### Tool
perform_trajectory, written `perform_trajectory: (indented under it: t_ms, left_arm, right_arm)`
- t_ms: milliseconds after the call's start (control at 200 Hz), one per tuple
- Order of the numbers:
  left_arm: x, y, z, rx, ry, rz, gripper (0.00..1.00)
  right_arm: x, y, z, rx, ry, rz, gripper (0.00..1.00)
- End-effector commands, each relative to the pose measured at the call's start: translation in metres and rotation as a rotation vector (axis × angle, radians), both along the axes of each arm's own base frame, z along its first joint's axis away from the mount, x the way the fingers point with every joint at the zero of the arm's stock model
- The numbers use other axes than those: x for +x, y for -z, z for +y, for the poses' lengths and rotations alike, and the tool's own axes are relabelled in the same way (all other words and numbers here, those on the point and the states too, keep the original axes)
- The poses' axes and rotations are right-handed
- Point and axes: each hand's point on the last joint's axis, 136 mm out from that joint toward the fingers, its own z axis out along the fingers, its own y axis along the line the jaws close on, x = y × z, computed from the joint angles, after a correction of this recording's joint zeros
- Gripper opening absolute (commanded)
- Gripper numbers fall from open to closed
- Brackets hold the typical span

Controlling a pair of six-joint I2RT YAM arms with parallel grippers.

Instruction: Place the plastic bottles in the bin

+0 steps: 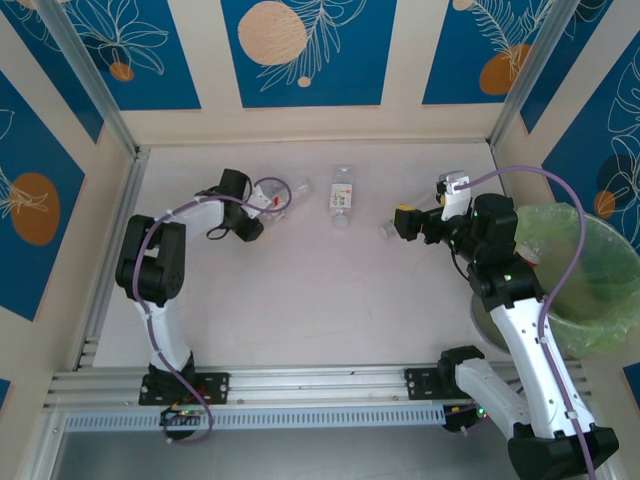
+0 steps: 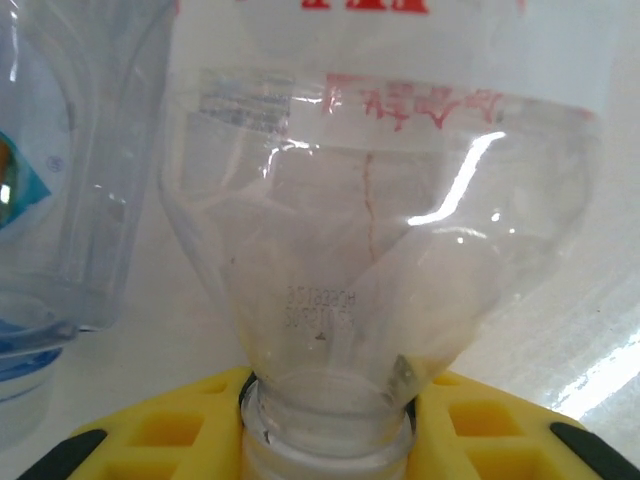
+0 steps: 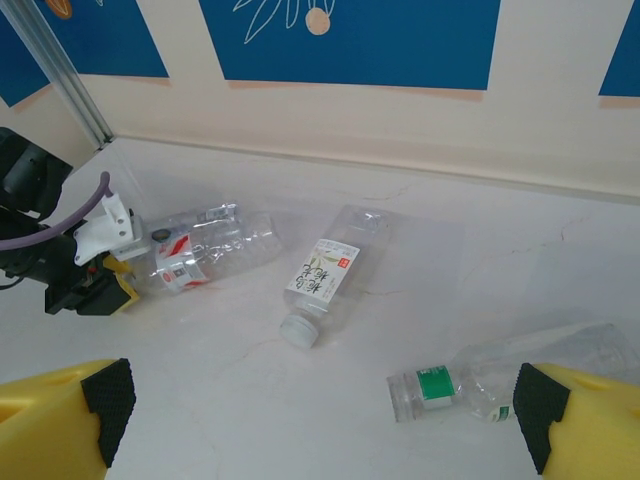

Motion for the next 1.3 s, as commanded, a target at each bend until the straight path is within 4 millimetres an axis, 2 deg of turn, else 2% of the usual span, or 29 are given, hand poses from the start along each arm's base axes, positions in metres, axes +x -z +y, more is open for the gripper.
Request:
perform_trajectory:
  t_ms: [0,155,385,570,670,825,955,1155,1295]
  left_arm:
    - [-0.014,0.002,-0.003,0.009,0.004,0.017,0.3]
    - [-0.02,0.001,-0.007,0.009,0.007,0.008,0.26]
    - [-0.028,-0.012,-0.016,-0.024,0.009,-0.028,0.18]
    - [-0.043,-0.017,-0.022,-0.009,-0.002,-0.05,0.12]
    - [-0.052,-0.02,-0.029,-0.002,-0.009,-0.054,0.05]
    - [-0.068,-0.023,-0.036,-0.025,-0.022,-0.061,0.0]
    - [-0.082,-0.027,-0.042,-0.052,-0.021,-0.07,0.0]
    - [-0.104,-0.036,-0.053,-0.061,-0.003,-0.094,0.0]
    - [-0.117,-0.044,-0.072,-0.115,0.014,-0.106,0.0]
  right_arm:
    - [-0.001,-0.003,0.0,-0.01,0.0,-0.012,0.99]
    - [-0.001,-0.004,0.0,-0.004,0.002,-0.012,0.99]
    - [0.001,0.0,0.001,0.014,0.005,0.004,1.0]
    - [0.006,0.007,-0.001,0.039,0.037,0.042,1.0]
    - [0.01,0.02,-0.005,0.078,0.093,0.129,0.99]
    - [0.008,0.048,0.002,0.148,0.102,0.293,1.0]
    - [0.011,0.065,0.005,0.252,0.162,0.401,1.0]
    - [0.017,0.08,0.015,0.336,0.188,0.508,1.0]
    - [0.024,0.094,0.032,0.42,0.16,0.607,0.99]
